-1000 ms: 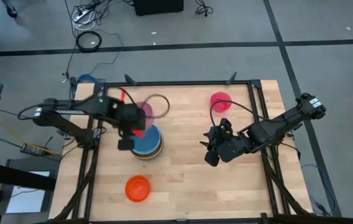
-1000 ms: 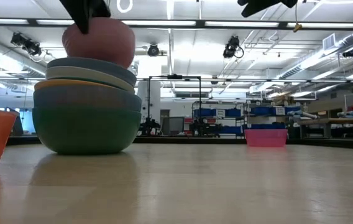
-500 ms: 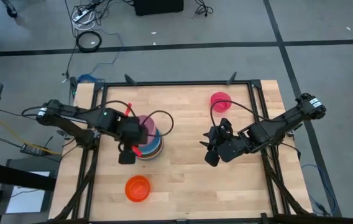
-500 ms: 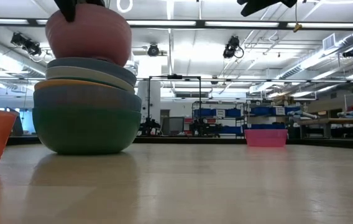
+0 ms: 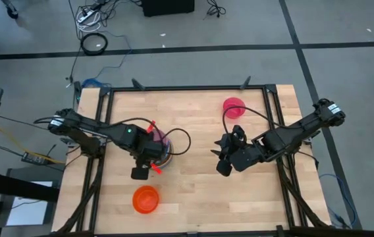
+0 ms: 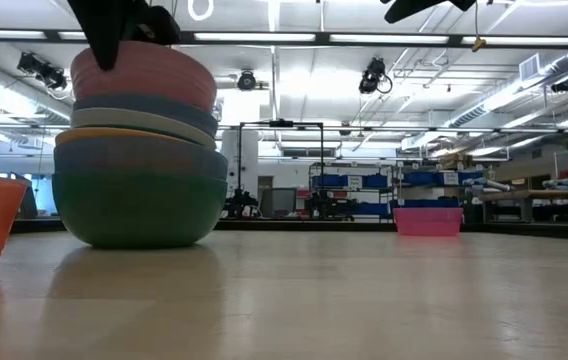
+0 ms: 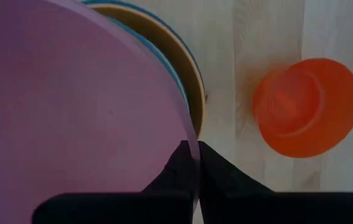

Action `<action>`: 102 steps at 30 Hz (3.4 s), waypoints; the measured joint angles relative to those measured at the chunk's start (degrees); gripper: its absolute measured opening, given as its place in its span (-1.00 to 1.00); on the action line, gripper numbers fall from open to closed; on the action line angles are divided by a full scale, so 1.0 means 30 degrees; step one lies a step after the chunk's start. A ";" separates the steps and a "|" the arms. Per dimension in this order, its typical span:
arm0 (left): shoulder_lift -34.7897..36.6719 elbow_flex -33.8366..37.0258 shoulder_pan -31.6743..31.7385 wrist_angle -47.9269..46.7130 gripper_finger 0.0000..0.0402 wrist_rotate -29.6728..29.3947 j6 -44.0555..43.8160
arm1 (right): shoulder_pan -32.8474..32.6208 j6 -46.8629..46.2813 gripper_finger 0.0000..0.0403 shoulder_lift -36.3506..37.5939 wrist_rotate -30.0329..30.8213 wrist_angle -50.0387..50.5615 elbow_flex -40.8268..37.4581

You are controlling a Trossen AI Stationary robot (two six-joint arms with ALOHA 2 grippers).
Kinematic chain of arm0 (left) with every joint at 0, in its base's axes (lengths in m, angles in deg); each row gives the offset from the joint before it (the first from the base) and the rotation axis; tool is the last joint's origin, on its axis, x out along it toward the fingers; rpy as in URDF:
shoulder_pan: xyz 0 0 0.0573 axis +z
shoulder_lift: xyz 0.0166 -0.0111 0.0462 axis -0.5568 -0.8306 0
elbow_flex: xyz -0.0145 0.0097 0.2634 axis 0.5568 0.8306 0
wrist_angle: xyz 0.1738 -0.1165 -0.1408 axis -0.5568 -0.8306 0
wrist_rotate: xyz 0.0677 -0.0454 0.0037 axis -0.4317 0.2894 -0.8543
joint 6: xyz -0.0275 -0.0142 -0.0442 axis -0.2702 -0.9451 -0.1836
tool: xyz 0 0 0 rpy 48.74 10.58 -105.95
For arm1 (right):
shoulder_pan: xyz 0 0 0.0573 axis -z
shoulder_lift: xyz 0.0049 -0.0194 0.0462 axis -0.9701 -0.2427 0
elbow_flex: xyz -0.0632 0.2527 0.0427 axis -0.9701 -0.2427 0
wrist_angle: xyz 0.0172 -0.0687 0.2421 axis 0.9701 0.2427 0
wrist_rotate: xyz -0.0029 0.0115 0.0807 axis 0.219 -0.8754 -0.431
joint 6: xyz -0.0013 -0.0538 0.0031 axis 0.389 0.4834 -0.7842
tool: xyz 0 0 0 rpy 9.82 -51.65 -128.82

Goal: Nest bowls inside each other
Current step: Stack the pink bowl on top of the blue bowl, then stack the light pink bowl on top of the pink bowl

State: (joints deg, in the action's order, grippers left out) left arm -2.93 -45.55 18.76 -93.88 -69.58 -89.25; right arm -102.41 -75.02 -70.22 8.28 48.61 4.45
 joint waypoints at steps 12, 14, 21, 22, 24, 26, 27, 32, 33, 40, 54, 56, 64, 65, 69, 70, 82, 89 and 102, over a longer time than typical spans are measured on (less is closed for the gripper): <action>-0.0567 0.0000 0.0000 0.0029 -0.84 -0.0565 -0.0115 | 0.0000 0.0144 -0.25 0.0000 -0.0046 -0.0178 0.0000; -0.0567 0.0000 0.0000 0.0039 -0.77 -0.0585 -0.0360 | 0.0000 0.0138 -0.25 0.0000 -0.0152 -0.0192 0.0000; -0.0567 0.0000 0.0000 -0.0008 -0.45 -0.0576 -0.1420 | 0.0000 0.0008 -0.25 0.0000 -0.0194 -0.0270 0.0000; -0.0560 0.0000 0.0000 -0.0010 -0.40 -0.0583 -0.1545 | 0.0000 0.0007 -0.25 0.0000 -0.0195 -0.0270 0.0000; -0.0545 0.0000 0.0000 -0.0004 -0.29 -0.0584 -0.1762 | 0.0000 0.0007 -0.25 0.0000 -0.0195 -0.0270 0.0000; -0.0518 0.0000 0.0000 0.0075 -0.18 -0.0584 -0.1859 | 0.0000 0.0011 -0.25 0.0000 -0.0195 -0.0256 0.0000; -0.0516 -0.0011 0.0000 0.0133 -0.13 -0.0584 -0.1867 | 0.0000 0.0010 -0.25 0.0002 -0.0195 -0.0259 0.0000; -0.0516 -0.0956 -0.0019 0.0342 0.10 -0.0511 -0.2265 | 0.0007 0.0375 -0.25 0.0003 0.0220 -0.0248 0.0000; -0.0516 -0.1366 -0.0025 0.0323 0.13 -0.0515 -0.2353 | 0.0009 0.0462 -0.25 0.0000 0.0464 -0.0230 0.0000; -0.0516 -0.6029 -0.0791 0.0226 0.24 -0.4118 -0.0798 | 0.1680 -0.0888 -0.25 0.0000 0.2213 0.3959 0.0000; -0.0516 -1.0052 -0.2040 -0.1728 0.24 -1.2153 -0.1241 | 1.1487 0.2955 -0.25 0.0000 -0.1587 0.3988 -0.3192; -0.0516 -1.0047 -0.2033 -0.1742 0.24 -1.2198 -0.1239 | 1.2732 0.3515 -0.25 0.0000 -0.2733 0.3255 -0.3501; -0.0531 -1.0025 -0.2025 -0.1757 0.24 -1.2860 -0.1217 | 1.6490 0.4443 -0.25 0.0000 -0.9086 -0.0495 -0.3763; -0.0531 -1.0025 -0.2025 -0.1757 0.24 -1.2860 -0.1226 | 1.6764 0.4541 -0.25 0.0000 -0.9838 -0.0925 -0.3759; -0.0531 -1.0023 -0.2025 -0.1841 0.24 -1.2875 -0.1435 | 1.7421 0.4663 -0.24 0.0000 -1.0591 -0.0707 -0.3759; -0.0531 -1.0018 -0.2025 -0.1930 0.24 -1.2867 -0.1458 | 1.7505 0.4668 -0.24 0.0000 -1.0585 -0.0435 -0.3759; -0.0531 -1.0010 -0.2025 -0.2296 0.24 -1.2933 -0.1961 | 1.7824 0.4656 -0.25 -0.0015 -0.9413 -0.1369 -0.6841; -0.0531 -1.0010 -0.2025 -0.2289 0.24 -1.2947 -0.1961 | 1.8092 0.4787 -0.25 -0.0015 -0.9302 -0.4138 -0.8990; -0.0531 -1.0010 -0.2025 -0.2232 0.25 -1.2966 -0.1970 | 1.9150 0.5892 -0.25 -0.0015 -0.9294 -0.6573 -1.1560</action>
State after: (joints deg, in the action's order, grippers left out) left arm -4.52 -75.58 12.69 -100.57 -108.48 -95.16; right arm -44.96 -57.34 -70.26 -19.61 28.90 -30.23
